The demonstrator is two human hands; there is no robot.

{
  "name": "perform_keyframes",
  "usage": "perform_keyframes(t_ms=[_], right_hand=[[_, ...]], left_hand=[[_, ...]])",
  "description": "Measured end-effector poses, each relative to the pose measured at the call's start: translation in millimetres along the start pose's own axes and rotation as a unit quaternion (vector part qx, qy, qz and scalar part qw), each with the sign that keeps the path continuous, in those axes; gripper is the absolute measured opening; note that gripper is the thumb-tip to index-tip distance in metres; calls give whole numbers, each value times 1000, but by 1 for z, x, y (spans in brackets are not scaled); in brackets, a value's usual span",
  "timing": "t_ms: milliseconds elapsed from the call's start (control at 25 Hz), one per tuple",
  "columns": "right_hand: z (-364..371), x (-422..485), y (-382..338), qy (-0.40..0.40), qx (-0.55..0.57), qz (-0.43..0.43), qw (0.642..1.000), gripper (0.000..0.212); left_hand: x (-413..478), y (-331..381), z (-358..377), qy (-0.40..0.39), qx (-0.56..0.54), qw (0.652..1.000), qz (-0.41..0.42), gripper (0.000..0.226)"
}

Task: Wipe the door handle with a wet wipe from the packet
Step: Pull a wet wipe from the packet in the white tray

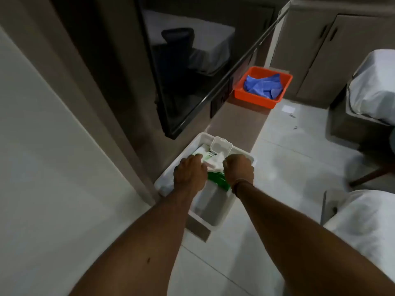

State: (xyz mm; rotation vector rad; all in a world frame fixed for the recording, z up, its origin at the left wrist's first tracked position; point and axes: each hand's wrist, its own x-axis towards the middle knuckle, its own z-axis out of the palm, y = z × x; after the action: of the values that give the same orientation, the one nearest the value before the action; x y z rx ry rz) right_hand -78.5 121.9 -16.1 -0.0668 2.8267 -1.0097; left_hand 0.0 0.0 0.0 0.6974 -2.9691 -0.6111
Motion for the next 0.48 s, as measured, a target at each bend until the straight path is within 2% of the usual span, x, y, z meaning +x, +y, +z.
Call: perform_keyframes(t_ms=[160,320,480], right_hand=[[19,28,-7,-16,9,94,995,23],[32,35,-6,-7,-19,105,994,23],[35,42,-5,-11,14,128,992,25]], left_hand=[[39,11,23,-38,-66,992,-98,48],[48,14,39,-29,-69,989,-125,36],[55,11,39,-13,-127,981,-147,26]])
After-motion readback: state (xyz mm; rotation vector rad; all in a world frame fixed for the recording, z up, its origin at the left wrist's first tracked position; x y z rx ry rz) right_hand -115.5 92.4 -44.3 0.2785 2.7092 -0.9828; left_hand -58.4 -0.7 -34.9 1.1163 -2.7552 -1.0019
